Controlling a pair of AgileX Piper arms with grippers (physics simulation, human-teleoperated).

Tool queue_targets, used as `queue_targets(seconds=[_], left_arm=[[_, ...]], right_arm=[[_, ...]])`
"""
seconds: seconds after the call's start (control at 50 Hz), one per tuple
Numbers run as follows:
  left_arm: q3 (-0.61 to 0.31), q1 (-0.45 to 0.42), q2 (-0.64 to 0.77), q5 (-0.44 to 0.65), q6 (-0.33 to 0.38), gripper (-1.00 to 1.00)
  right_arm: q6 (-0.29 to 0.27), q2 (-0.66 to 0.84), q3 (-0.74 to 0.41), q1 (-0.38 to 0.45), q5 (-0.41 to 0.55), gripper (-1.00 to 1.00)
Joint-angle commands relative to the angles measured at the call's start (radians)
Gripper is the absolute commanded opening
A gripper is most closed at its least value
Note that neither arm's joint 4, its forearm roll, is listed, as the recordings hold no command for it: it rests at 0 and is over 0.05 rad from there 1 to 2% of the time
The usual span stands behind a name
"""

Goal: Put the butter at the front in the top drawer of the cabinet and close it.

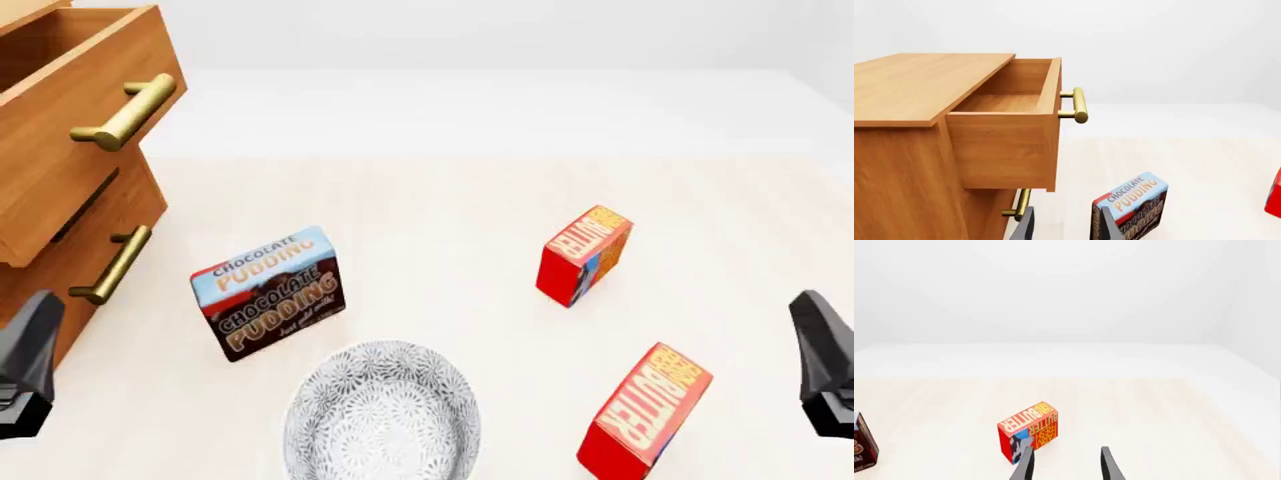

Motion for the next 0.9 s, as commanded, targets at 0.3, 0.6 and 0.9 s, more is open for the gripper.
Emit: queue_targets(seconds=[0.3, 0.6, 0.9], left_arm=[[-0.004, 0.0, 0.021, -0.019, 0.004, 1.0], [-0.062, 0.017, 0.0, 0.103, -0.03, 1.0], [-0.345, 0.082, 0.04, 0.426, -0.024, 1.0]], right_arm=[[-0.005, 0.018, -0.018, -0.002, 0.001, 1.0], [-0.005, 0.012, -0.02, -0.002, 0.009, 1.0], [-0.005, 0.005, -0.021, -0.002, 0.017, 1.0]])
